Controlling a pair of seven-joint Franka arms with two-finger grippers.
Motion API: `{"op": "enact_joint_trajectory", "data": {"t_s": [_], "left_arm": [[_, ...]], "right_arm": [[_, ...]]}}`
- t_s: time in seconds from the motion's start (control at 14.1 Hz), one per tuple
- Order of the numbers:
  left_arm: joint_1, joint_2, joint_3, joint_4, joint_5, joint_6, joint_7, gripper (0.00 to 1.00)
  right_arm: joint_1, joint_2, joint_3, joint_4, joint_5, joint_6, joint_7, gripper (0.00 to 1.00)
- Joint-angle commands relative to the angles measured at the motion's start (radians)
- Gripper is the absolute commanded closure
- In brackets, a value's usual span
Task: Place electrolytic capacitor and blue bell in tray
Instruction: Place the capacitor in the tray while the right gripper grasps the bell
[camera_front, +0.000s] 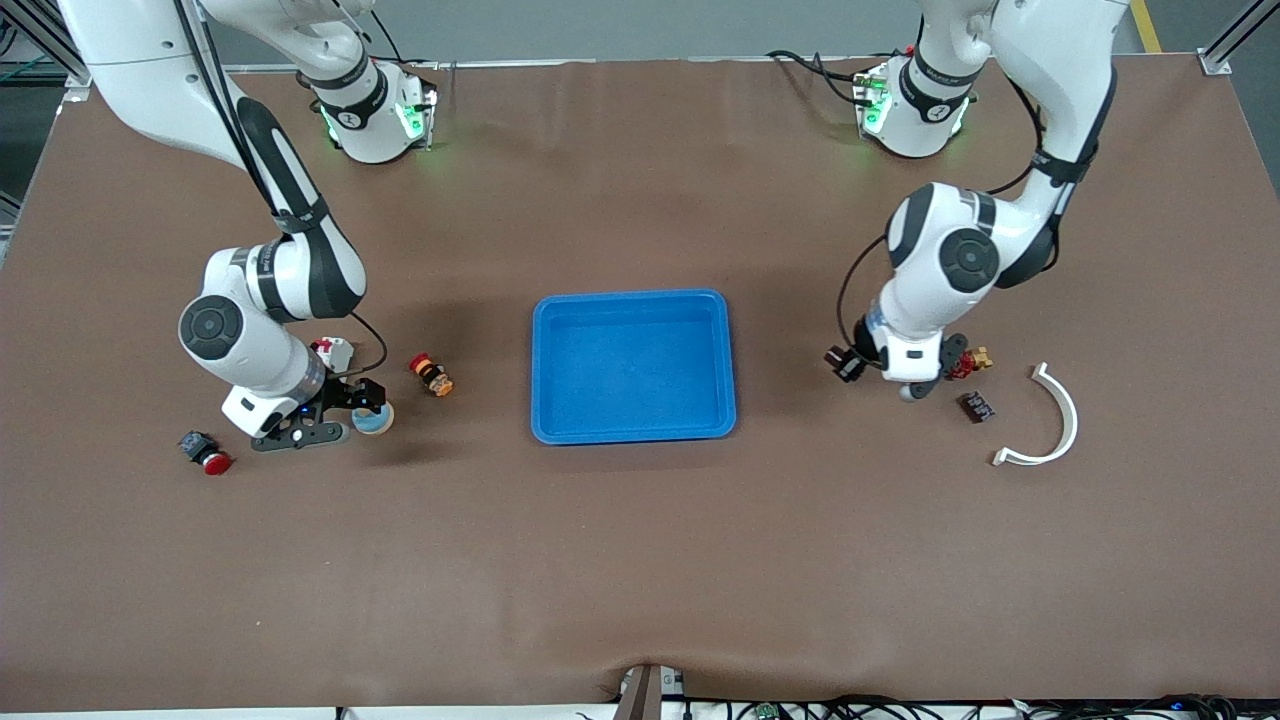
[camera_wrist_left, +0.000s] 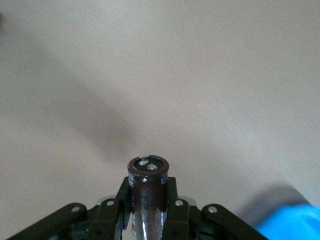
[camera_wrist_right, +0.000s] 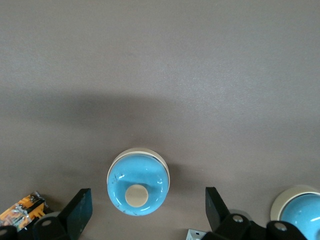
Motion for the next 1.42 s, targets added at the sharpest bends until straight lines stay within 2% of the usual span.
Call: {"op": "enact_joint_trajectory", "data": {"t_s": [0.0,0.14,0.57,0.92,1.21,1.35], "left_arm": [[-0.093,0.070,0.004,0.139,-0.021,-0.055,-0.152,1.00],[-0.154,0.134,0.004,0.214,-0.021,-0.055,-0.273,1.00],[-0.274,0.236,0.003,0.342,-0.021,-0.055,-0.519,1.00],[-0.335,0.271,0.003,0.344,-0.020,-0.054,-0.807,1.00],[-0.360,0.293,0.003,0.331,-0.017,-0.058,-0.855,1.00],[-0.363,0.302,0.004,0.328,-0.011,-0.137,-0.854,1.00]], "right_arm": [[-0.002,0.015,0.006,-0.005,0.002,0.021,-0.007,0.00],[0.000,0.032,0.007,-0.005,0.002,0.035,-0.007,0.00],[0.020,0.061,0.006,-0.003,0.002,0.062,-0.006,0.00],[0.015,0.087,0.006,0.000,0.002,0.079,-0.007,0.00],[0.015,0.093,0.006,0.000,0.002,0.081,-0.007,0.00],[0.014,0.095,0.006,0.000,0.002,0.081,-0.007,0.00]]}}
